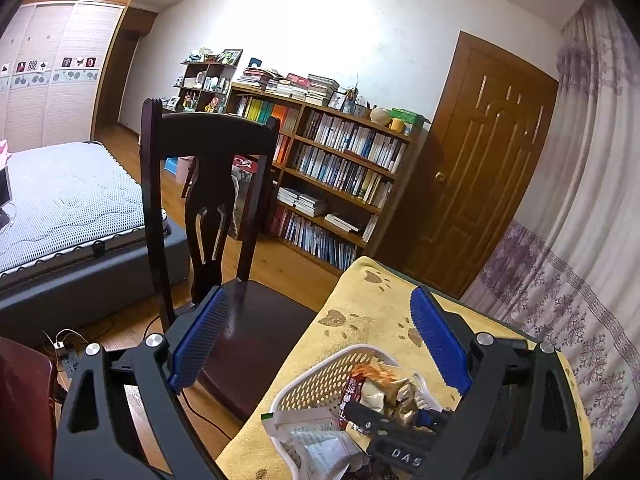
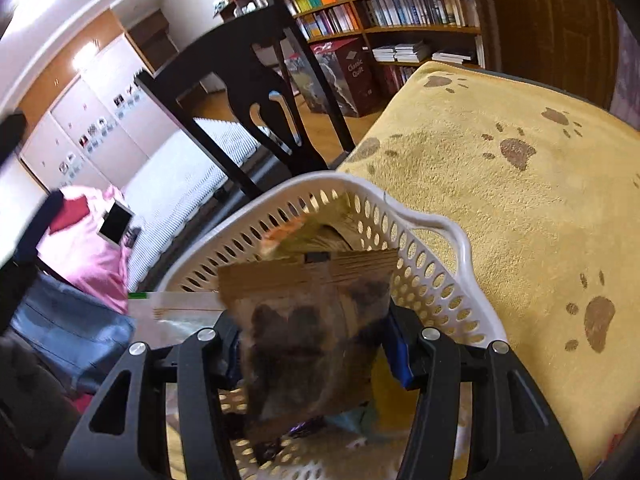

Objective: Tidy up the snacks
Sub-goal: 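Carry the dark snack bag in the right tool into the basket and release it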

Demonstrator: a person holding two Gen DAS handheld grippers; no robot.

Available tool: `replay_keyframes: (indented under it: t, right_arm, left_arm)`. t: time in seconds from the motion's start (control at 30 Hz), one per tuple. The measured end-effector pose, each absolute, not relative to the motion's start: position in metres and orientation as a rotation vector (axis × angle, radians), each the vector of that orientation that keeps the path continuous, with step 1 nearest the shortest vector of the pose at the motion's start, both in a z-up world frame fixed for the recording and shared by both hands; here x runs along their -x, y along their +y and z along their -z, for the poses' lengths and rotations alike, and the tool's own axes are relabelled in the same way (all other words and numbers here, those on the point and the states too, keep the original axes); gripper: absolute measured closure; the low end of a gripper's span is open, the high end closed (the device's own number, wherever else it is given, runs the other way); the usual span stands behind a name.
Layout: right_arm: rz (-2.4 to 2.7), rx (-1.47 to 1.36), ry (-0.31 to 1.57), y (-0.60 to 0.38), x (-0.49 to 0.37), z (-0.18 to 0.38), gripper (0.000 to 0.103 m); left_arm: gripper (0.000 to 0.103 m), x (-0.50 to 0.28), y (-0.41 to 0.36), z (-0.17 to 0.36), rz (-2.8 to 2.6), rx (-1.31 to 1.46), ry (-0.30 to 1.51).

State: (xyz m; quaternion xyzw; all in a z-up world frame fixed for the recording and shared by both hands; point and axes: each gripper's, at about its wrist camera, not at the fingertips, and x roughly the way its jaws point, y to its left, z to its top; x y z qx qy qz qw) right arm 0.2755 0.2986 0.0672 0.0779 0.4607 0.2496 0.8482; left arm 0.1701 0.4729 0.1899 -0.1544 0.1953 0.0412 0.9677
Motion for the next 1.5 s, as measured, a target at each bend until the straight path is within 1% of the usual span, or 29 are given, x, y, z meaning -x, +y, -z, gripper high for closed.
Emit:
replay_keyframes:
  t: [0.17, 0.23, 0.27, 0.5, 0.83, 1.03, 1.27, 1.5]
  right_arm:
    - [-0.528, -0.127, 0.911, 0.296, -0.264, -0.083, 0.048]
    - [-0.535, -0.135, 0.882, 0.291, -0.259, -0.093, 0.046]
    - [-0.536, -0.141, 0.864, 0.288, -0.256, -0.098, 0.043]
    - [-0.523, -0.18, 0.82, 0.271, -0.243, -0.114, 0.042]
    - [-0.497, -0.218, 0.795, 0.249, -0.224, -0.117, 0.042]
    - [-0.483, -0.201, 0.822, 0.25, -0.222, -0.108, 0.042]
    - [-0.45, -0.082, 0.849, 0.268, -0.224, -0.093, 0.042]
    - [-0.327, -0.05, 0.829, 0.251, -0.228, -0.094, 0.042]
  left_arm:
    - [0.01, -0.169, 0.475, -0.188, -0.09, 0.325, 0.396]
    - [0.01, -0.17, 0.476, -0.189, -0.091, 0.325, 0.395]
    - [0.01, -0.169, 0.475, -0.189, -0.089, 0.326, 0.394]
    - [0.01, -0.169, 0.473, -0.191, -0.08, 0.32, 0.391]
    - [0.01, -0.166, 0.469, -0.193, -0.068, 0.314, 0.388]
    - [0.01, -0.165, 0.464, -0.196, -0.055, 0.302, 0.387]
    - [0.01, -0.164, 0.465, -0.198, -0.064, 0.316, 0.391]
    - [0.01, -0.165, 0.462, -0.199, -0.055, 0.304, 0.391]
